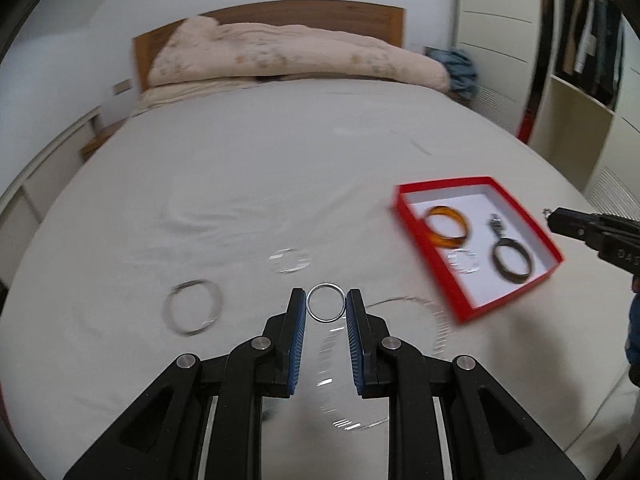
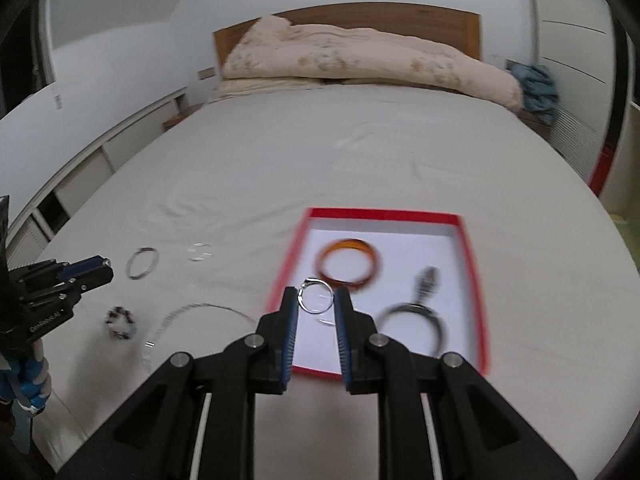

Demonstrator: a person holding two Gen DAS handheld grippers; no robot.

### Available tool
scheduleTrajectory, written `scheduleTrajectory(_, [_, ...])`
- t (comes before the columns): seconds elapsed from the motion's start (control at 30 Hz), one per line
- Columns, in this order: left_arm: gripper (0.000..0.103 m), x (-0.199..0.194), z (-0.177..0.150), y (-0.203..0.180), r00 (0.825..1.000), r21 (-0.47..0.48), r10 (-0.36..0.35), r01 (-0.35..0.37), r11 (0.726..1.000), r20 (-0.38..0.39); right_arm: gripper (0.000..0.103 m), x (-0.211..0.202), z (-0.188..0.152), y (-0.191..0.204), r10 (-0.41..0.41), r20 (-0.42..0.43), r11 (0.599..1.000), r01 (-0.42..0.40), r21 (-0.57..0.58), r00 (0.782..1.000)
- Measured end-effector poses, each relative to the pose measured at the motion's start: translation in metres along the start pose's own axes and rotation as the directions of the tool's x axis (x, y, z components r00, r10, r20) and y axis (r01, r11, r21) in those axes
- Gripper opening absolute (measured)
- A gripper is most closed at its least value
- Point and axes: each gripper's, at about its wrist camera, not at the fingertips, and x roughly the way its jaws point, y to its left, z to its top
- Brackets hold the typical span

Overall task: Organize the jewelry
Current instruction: 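Carry the small silver rings over the red box with both grippers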

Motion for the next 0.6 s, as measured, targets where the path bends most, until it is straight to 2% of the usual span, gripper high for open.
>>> scheduleTrajectory(0.17, [0.02,0.029,0.014,-0.059,0.995,0.06,-0.096,0.098,0.993,-0.025,0.017,0.004,-0.012,-0.037,-0.037,-0.022,0.999,0.038,0.031,0.999])
scheduleTrajectory(0.33, [0.02,0.057,0.022,-0.106,0.984,0.106,-0.163,0.169,0.98,-0.067,0.017,0.025,-0.025,-0.058,-0.026,-0.07,0.998,0.029,0.048,0.997])
scheduleTrajectory(0.43, [0.02,0.076,0.026,-0.125,0.978,0.118,-0.183,0.194,0.974,-0.097,0.017,0.041,-0.029,-0.063,-0.008,-0.099,0.999,0.013,0.053,0.995])
scheduleTrajectory(0.6, [0.02,0.105,0.026,-0.141,0.973,0.143,-0.175,0.196,0.97,-0.152,0.017,0.065,-0.034,-0.069,0.011,-0.142,0.999,-0.005,0.041,0.99])
